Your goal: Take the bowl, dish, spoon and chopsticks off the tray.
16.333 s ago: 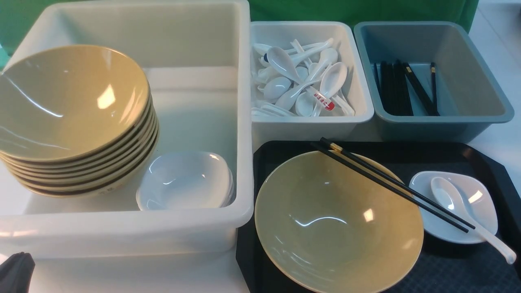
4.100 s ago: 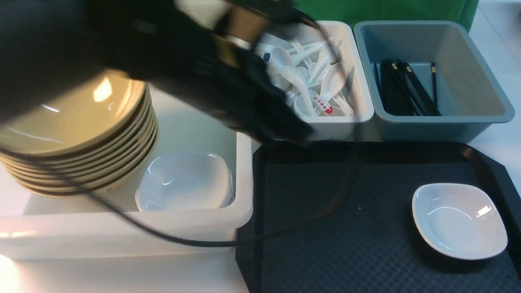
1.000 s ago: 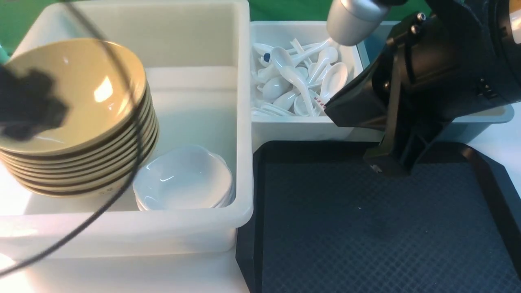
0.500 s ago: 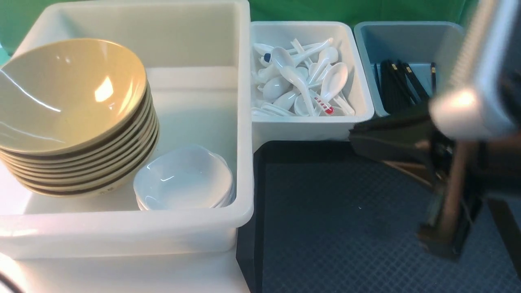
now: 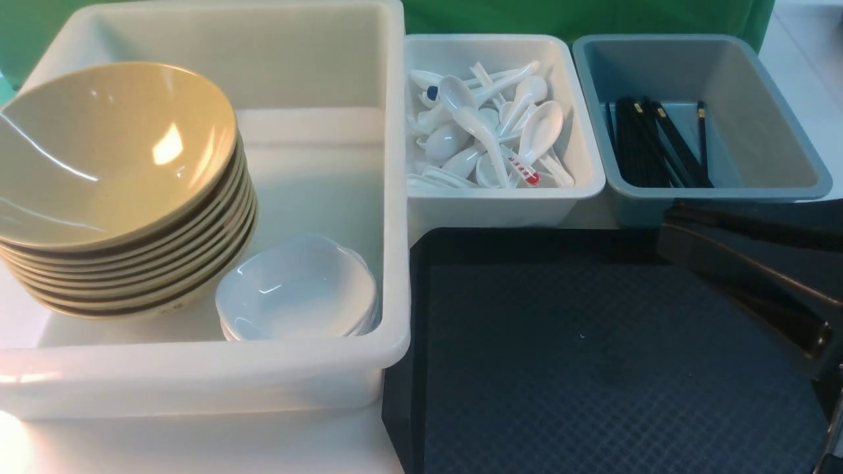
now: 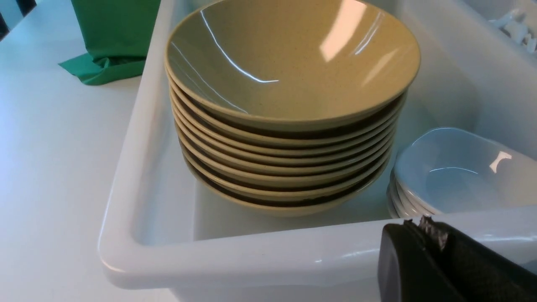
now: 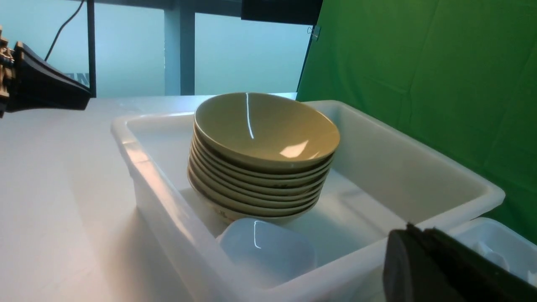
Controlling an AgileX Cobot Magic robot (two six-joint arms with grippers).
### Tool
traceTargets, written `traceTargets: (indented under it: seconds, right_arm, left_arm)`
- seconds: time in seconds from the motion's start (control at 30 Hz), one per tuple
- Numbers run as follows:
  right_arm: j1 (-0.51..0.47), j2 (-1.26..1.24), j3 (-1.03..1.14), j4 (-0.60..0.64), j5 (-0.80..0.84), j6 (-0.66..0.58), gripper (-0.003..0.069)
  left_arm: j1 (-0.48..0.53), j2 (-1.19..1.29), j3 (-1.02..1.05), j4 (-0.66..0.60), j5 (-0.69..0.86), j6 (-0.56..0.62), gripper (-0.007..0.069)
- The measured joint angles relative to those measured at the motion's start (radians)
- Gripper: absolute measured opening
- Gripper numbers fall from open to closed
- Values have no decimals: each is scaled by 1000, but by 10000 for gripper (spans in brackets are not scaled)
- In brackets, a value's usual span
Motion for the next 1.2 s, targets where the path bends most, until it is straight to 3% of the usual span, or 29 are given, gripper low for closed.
traceTargets:
  seconds: [0.53, 0.67, 0.83, 0.97, 1.0, 1.03, 1.2]
  right_arm:
    - [5, -1, 16, 0, -17, 0, 45]
    - [-56, -63, 131, 0, -82, 42, 45]
    - [-311, -254, 344, -3, -121, 131, 45]
    - [-596, -442, 494, -77, -29, 255, 45]
    - [-609, -450, 500, -81, -24, 272, 45]
    - [-716, -521, 546, -117, 34, 337, 45]
    - [-880, -660, 645, -166, 85, 380, 45]
  left_arm:
    - [0, 0, 1, 0, 0, 0, -12]
    - [0, 0, 1, -1, 0, 0, -12]
    - [0, 0, 3, -2, 0, 0, -12]
    - [0, 0, 4, -2, 0, 0, -12]
    - [0, 0, 4, -2, 0, 0, -12]
    - [0, 0, 4, -2, 0, 0, -12]
    - [0, 0, 4, -2, 0, 0, -13]
